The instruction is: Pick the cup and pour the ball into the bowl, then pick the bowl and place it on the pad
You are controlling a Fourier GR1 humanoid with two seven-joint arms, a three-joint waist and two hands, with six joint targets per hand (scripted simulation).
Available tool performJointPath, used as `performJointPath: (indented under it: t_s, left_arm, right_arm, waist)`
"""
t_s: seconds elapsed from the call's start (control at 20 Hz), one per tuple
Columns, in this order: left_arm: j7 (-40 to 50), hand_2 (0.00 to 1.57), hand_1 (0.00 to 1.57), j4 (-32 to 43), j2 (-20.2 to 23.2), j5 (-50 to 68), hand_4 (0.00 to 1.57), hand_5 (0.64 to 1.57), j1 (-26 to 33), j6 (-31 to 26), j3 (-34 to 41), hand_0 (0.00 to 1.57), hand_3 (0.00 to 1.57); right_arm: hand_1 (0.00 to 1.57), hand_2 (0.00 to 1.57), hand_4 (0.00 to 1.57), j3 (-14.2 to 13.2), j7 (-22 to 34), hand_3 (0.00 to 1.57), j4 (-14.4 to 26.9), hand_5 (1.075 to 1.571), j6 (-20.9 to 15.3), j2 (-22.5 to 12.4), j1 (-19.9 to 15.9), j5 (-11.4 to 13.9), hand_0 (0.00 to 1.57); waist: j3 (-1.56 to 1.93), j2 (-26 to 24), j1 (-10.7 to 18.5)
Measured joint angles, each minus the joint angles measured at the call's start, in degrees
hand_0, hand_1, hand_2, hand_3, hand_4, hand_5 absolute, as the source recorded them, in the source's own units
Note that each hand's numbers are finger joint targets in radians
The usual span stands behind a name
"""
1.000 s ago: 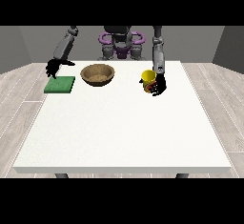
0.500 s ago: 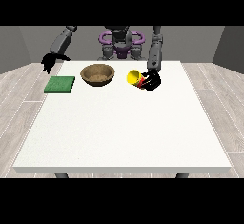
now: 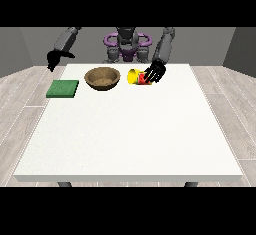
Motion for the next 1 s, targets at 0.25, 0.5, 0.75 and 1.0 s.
performJointPath:
  t_s: [0.25, 0.5, 0.75, 1.0]
  left_arm:
    - [12.75, 1.57, 1.40, 0.60, -2.58, -13.74, 1.05, 1.565, -3.59, -2.41, -8.03, 1.40, 1.57]
    - [23.17, 1.57, 1.21, 0.20, -5.99, -25.09, 0.88, 1.531, -7.93, -8.64, -14.41, 1.21, 1.52]
    - [29.20, 1.57, 0.18, -1.03, -9.60, -32.17, 0.87, 1.527, -11.43, -16.92, -18.88, 0.18, 1.43]
    - [32.71, 1.57, 0.28, -4.54, -11.42, -36.38, 0.69, 1.524, -13.92, -25.17, -22.89, 0.28, 1.54]
  right_arm:
    - [0.00, 0.23, 0.37, -1.42, -1.61, 0.12, 4.90, 1.547, -1.21, -0.25, 0.97, 0.23, 0.00]
    - [0.00, 0.28, 0.40, -2.74, -3.36, 0.22, 9.23, 1.541, -1.32, -1.50, 2.73, 0.39, 0.00]
    - [0.00, 0.22, 0.42, -4.05, -5.12, 0.30, 12.12, 1.541, -0.35, -2.77, 4.03, -0.14, 0.00]
    - [0.00, 0.27, 0.39, -5.12, -6.76, 0.34, 14.69, 1.534, -0.61, -4.18, 5.58, -0.29, 0.00]
  waist:
    - [-0.07, -4.20, 3.86]
    - [-0.13, -7.59, 7.81]
    - [-0.18, -8.96, 10.15]
    - [-0.22, -9.62, 12.26]
